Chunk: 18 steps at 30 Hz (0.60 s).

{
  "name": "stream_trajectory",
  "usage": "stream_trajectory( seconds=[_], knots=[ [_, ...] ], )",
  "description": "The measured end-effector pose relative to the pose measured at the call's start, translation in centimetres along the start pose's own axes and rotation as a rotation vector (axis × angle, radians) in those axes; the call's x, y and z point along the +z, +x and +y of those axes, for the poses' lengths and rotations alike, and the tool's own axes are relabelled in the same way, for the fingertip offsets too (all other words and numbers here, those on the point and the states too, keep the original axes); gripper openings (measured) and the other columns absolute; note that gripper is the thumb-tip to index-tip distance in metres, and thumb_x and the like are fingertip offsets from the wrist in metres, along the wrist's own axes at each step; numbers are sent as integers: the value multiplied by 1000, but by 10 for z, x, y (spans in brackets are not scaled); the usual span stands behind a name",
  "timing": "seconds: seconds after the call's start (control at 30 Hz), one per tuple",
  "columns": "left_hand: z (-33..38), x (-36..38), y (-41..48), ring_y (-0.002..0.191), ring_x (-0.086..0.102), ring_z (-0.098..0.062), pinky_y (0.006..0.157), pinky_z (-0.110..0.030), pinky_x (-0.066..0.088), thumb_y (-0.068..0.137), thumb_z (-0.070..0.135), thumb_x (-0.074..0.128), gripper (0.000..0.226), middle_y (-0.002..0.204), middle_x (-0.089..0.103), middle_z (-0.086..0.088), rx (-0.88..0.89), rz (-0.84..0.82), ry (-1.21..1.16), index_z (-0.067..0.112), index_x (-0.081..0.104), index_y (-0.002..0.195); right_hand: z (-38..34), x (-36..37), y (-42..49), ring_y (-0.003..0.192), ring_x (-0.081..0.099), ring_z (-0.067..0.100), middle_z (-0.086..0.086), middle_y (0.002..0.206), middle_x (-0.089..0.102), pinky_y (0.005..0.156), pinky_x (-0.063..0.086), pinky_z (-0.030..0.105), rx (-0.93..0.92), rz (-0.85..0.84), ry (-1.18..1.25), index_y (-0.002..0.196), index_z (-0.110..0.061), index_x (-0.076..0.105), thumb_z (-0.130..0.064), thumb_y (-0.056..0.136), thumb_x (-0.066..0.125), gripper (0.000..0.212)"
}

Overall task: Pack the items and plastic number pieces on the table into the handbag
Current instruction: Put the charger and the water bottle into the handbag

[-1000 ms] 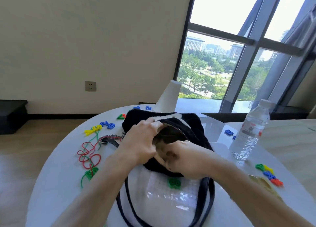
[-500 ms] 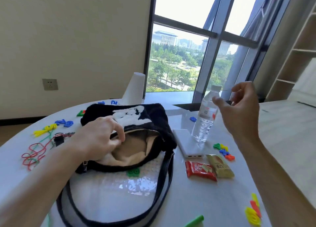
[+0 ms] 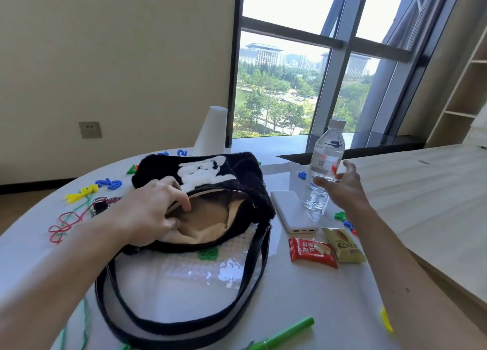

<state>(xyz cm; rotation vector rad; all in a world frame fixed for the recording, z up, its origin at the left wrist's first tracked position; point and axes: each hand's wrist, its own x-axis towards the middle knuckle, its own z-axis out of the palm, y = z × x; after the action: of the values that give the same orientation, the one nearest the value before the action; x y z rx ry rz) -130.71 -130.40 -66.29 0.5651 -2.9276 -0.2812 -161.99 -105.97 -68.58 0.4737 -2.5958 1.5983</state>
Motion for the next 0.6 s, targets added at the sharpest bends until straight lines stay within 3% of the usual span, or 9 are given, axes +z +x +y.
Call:
stream_trajectory(
  seconds=[0.07,0.27,0.43,0.5,0.6],
  knots=[
    [-1,0,-3,116,45,-8,97,-31,43,90,26,65,27,125,44,16,-7,-9,8,39,64,113,1,7,1,128,48,33,15,140,39,110,42,50,10,18,-8,150,-19,33,-29,82,81,85],
    [0,6,-6,117,47,-12,94,-34,45,90,23,57,36,126,47,11,-1,-35,58,34,61,125,-5,12,-6,115,61,38,18,125,60,98,50,51,-52,132,-34,125,-9,37,-28,77,86,72],
    [-7,12,-6,105,56,-21,81,-39,49,93,24,54,27,115,54,7,-29,106,44,26,61,118,-20,0,-25,108,66,37,17,123,65,94,53,52,-281,189,-59,128,-14,43,-25,72,89,73],
    [-11,15,-6,102,59,-22,81,-40,50,93,21,53,29,115,56,7,-21,191,1,23,62,120,-40,-7,-33,101,68,30,15,120,66,93,54,47,-377,156,17,131,-13,44,-21,74,88,72],
    [-15,19,-2,101,60,-21,81,-40,51,86,16,61,42,119,56,8,9,288,-83,19,60,127,-79,-13,-56,90,69,12,2,105,66,87,57,39,-442,-14,369,127,-9,41,-10,75,85,68]
  ],
)
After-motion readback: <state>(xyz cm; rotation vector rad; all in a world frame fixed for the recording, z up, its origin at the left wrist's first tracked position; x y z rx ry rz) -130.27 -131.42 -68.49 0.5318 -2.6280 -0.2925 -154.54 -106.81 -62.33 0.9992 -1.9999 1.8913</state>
